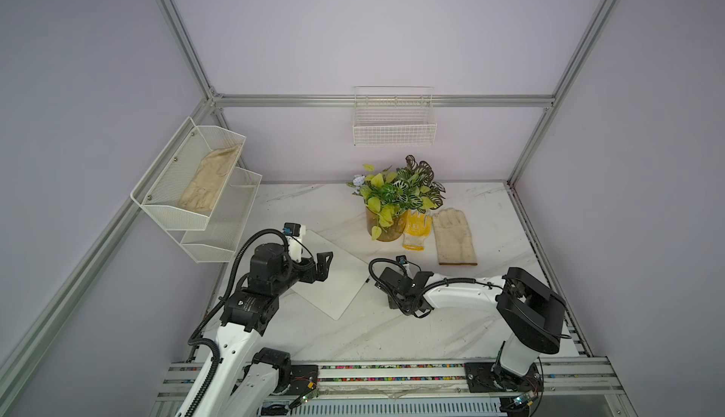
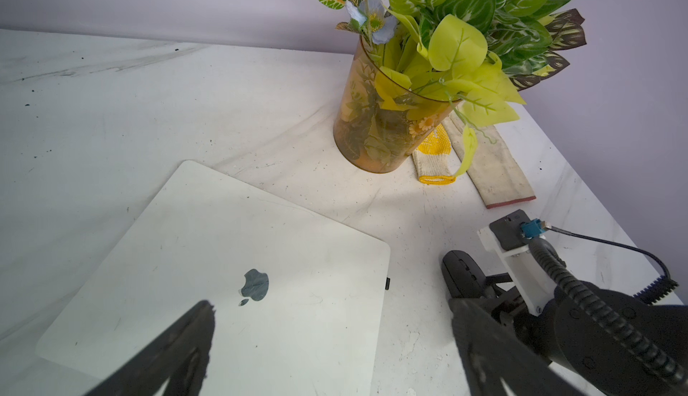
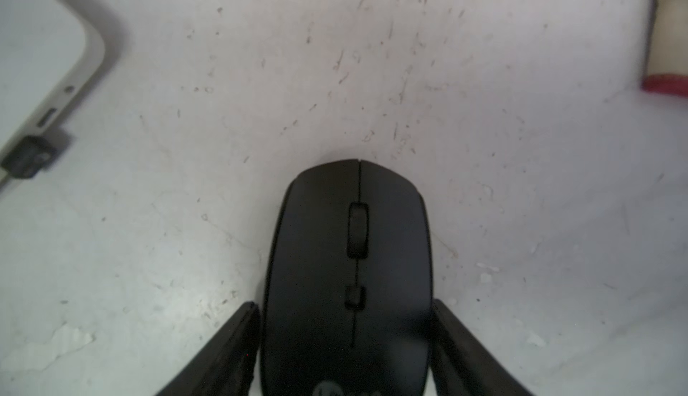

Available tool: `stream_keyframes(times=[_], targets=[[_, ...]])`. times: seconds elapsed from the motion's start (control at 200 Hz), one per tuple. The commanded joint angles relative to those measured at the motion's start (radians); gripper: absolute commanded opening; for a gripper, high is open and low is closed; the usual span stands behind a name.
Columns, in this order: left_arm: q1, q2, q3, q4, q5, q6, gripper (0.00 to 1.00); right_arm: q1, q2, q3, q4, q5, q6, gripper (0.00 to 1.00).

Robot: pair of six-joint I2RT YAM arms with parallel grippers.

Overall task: Insert the wireless mouse receiver into the laptop
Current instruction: Place the mouse at the center of the board, then reset both arms

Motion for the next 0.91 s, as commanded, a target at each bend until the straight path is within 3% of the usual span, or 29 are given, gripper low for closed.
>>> stream_keyframes(times=[0.0, 0.105, 0.24, 0.355, 0.415, 0.5, 0.68, 0.79, 0.9], targets=[[-0.005, 0.013, 0.040, 0.051, -0.013, 0.022, 1.00, -0.005, -0.046, 0.003, 0.002, 0.008, -0.031, 0.78], [-0.006, 0.038, 0.058, 0.060, -0.055, 0.022, 1.00, -0.008, -0.093, 0.015, -0.004, 0.001, -0.034, 0.84], [-0.004, 0.084, 0.099, 0.107, -0.230, -0.001, 1.00, -0.059, -0.218, 0.072, -0.018, 0.002, -0.084, 0.89], [-0.004, 0.150, 0.106, 0.215, -0.373, 0.022, 1.00, -0.156, -0.343, 0.107, 0.041, 0.136, -0.227, 0.96], [-0.002, 0.184, 0.075, 0.316, -0.456, 0.074, 1.00, -0.242, -0.410, 0.075, 0.177, 0.153, -0.366, 0.97], [0.005, 0.232, -0.012, 0.495, -0.594, 0.121, 1.00, -0.386, -0.479, -0.023, 0.386, 0.057, -0.527, 0.97], [0.046, 0.368, -0.241, 0.989, -0.647, 0.272, 1.00, -0.721, -0.554, -0.345, 0.898, -0.109, -0.650, 0.95], [0.091, 0.493, -0.222, 0.977, -0.666, 0.239, 1.00, -0.805, -0.453, -0.454, 1.098, -0.102, -0.694, 0.95], [0.145, 0.585, -0.264, 1.097, -0.652, 0.177, 1.00, -0.824, -0.321, -0.549, 1.366, -0.100, -0.742, 0.95]])
